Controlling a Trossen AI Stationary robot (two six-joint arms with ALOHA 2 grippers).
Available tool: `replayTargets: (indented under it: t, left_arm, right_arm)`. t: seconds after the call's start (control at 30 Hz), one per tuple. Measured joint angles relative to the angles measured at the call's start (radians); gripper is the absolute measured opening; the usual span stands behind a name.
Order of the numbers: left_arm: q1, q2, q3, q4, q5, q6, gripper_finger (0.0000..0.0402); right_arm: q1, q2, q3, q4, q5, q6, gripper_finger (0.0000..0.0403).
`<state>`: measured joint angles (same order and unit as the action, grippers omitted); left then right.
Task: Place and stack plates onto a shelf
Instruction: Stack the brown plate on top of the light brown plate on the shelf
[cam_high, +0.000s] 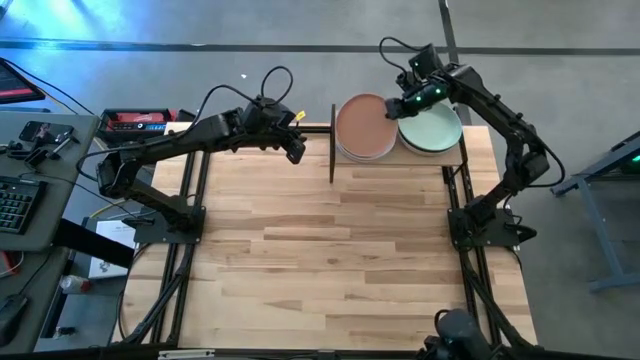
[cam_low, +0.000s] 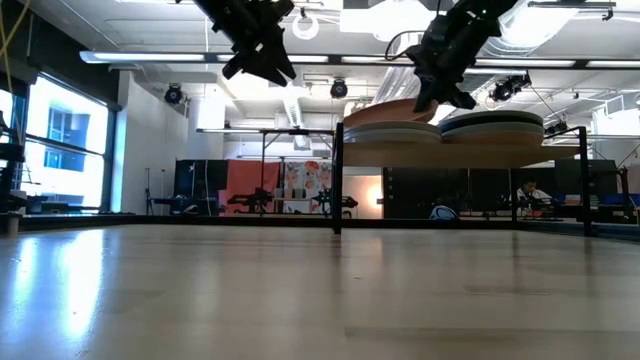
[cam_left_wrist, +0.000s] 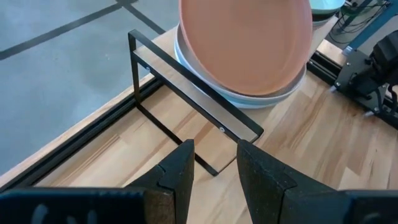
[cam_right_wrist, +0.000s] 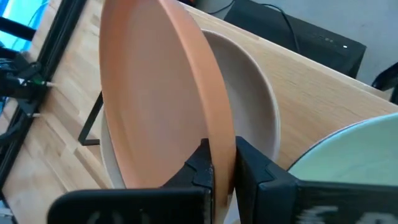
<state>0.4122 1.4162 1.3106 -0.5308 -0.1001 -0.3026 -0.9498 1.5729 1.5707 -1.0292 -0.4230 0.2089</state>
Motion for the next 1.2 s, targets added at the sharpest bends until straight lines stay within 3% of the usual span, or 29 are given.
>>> replayTargets:
  t: [0.13, 0.47, 0.9, 1.2]
  left_arm:
    - [0.0, 0.0, 0.0, -0.001, 0.002, 0.0, 0.011]
    - [0.0, 0.0, 0.0, -0.012, 0.002, 0.0, 0.011]
    - [0.0, 0.0, 0.0, -0.042, 0.003, -0.018, 0.011]
    - [0.0, 0.0, 0.0, -0.042, 0.003, -0.019, 0.011]
  right_arm:
    - [0.012, -0.001, 0.0, -0.004, 0.031, 0.0, 0.0024]
    - [0.044, -0.001, 0.0, -0.001, 0.129, -0.005, 0.012]
    - [0.042, -0.014, 0.0, -0.09, 0.123, 0.018, 0.0129]
    - [0.04, -0.092, 0.0, -0.1, 0.128, 0.041, 0.0129]
